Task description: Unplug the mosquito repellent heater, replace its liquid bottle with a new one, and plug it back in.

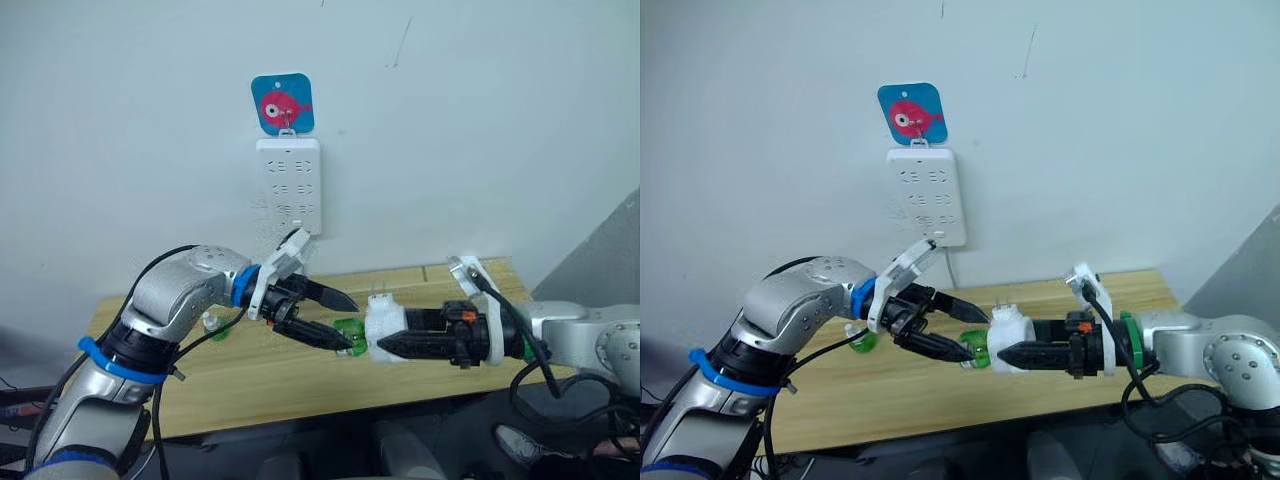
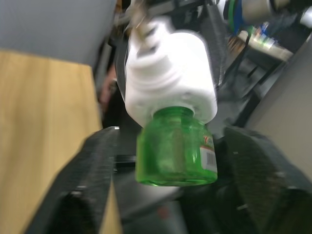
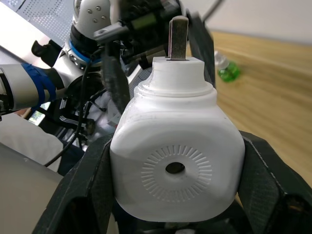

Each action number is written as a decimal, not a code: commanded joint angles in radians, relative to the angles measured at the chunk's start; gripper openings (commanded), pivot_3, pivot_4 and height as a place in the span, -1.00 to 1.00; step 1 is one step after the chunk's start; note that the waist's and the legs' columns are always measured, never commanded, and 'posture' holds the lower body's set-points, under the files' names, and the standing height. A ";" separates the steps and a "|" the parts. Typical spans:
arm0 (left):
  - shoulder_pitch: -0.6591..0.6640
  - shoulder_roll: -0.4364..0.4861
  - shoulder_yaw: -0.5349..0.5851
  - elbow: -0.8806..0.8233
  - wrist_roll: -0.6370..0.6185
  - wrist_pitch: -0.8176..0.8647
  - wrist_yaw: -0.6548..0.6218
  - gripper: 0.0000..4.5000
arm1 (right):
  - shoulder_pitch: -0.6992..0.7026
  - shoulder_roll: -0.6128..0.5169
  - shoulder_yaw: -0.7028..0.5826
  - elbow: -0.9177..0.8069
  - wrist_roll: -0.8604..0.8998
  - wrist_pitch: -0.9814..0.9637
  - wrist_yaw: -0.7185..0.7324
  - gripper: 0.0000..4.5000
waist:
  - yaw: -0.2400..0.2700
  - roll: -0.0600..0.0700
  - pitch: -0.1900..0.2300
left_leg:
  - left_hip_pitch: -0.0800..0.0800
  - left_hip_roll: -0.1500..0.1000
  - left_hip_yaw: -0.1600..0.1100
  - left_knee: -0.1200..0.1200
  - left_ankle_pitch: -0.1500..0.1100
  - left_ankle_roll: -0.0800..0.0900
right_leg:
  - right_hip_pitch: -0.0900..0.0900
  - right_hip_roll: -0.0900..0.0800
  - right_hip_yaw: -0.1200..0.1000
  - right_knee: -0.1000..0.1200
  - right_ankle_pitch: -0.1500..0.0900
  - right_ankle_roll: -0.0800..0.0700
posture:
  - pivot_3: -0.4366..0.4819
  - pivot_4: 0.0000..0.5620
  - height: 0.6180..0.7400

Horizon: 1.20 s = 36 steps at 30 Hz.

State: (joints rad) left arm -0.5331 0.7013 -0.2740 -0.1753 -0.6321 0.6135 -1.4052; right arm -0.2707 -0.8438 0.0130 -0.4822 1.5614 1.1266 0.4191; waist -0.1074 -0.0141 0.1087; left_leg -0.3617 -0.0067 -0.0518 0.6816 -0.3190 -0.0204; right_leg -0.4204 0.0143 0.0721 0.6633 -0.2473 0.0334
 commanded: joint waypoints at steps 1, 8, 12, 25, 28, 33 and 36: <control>0.063 -0.007 0.072 -0.036 0.066 -0.210 -0.006 1.00 | -0.004 -0.009 -0.051 0.012 0.101 -0.014 -0.037 0.32 | 0.002 0.000 0.000 | 0.000 0.000 0.000 0.000 0.000 0.000 | 0.000 0.000 0.000 0.000 0.000 0.000 | -0.32 -0.66 1.00; 0.218 -0.086 0.181 0.059 0.234 -0.738 0.052 1.00 | 0.011 -0.021 -0.094 0.081 0.208 -0.039 -0.124 0.32 | 0.016 0.000 0.000 | 0.000 0.000 0.001 0.000 0.000 0.000 | 0.001 0.000 0.000 0.000 0.000 0.000 | -0.30 -0.65 1.00; 0.231 -0.188 0.201 0.115 0.313 -0.977 0.148 1.00 | 0.008 -0.019 -0.094 0.085 0.224 -0.043 -0.146 0.32 | 0.024 0.000 0.000 | 0.000 0.000 0.002 0.001 0.000 0.000 | 0.001 0.000 0.000 -0.001 0.000 0.000 | -0.31 -0.66 1.00; 0.222 -0.283 0.093 0.173 0.345 -1.166 0.184 1.00 | -0.020 0.003 -0.074 0.080 0.240 -0.048 -0.185 0.32 | 0.023 0.000 0.000 | -0.001 0.000 0.001 0.000 0.000 0.000 | 0.003 0.001 0.000 0.001 0.001 0.000 | -0.32 -0.68 1.00; 0.209 -0.282 0.090 0.192 0.343 -1.170 0.187 0.83 | -0.020 0.005 -0.074 0.077 0.242 -0.049 -0.188 0.32 | 0.022 0.000 0.000 | 0.000 0.000 0.002 0.001 0.000 0.000 | 0.003 0.001 0.000 0.000 0.000 0.001 | -0.33 -0.68 1.00; 0.187 -0.280 0.079 0.189 0.339 -1.134 0.200 0.19 | -0.018 0.011 -0.073 0.068 0.239 -0.050 -0.191 0.32 | 0.021 0.000 0.000 | 0.000 0.000 0.001 0.001 0.000 0.000 | 0.004 0.001 0.000 0.000 0.001 0.000 | -0.33 -0.69 1.00; 0.171 -0.265 0.069 0.165 0.318 -1.073 0.186 0.01 | -0.020 0.011 -0.070 0.058 0.225 -0.048 -0.184 0.32 | 0.021 0.000 0.000 | 0.000 0.000 0.001 0.001 0.000 0.000 | 0.004 0.001 0.000 0.000 0.001 0.000 | -0.33 -0.69 1.00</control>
State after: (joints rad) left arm -0.3348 0.4275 -0.1938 0.0329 -0.2881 -0.5028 -1.2260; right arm -0.2695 -0.8399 -0.0536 -0.3851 1.7699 1.0884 0.2161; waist -0.0863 -0.0143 0.1085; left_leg -0.3621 -0.0065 -0.0513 0.6822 -0.3191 -0.0202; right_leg -0.4168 0.0151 0.0716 0.6633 -0.2467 0.0334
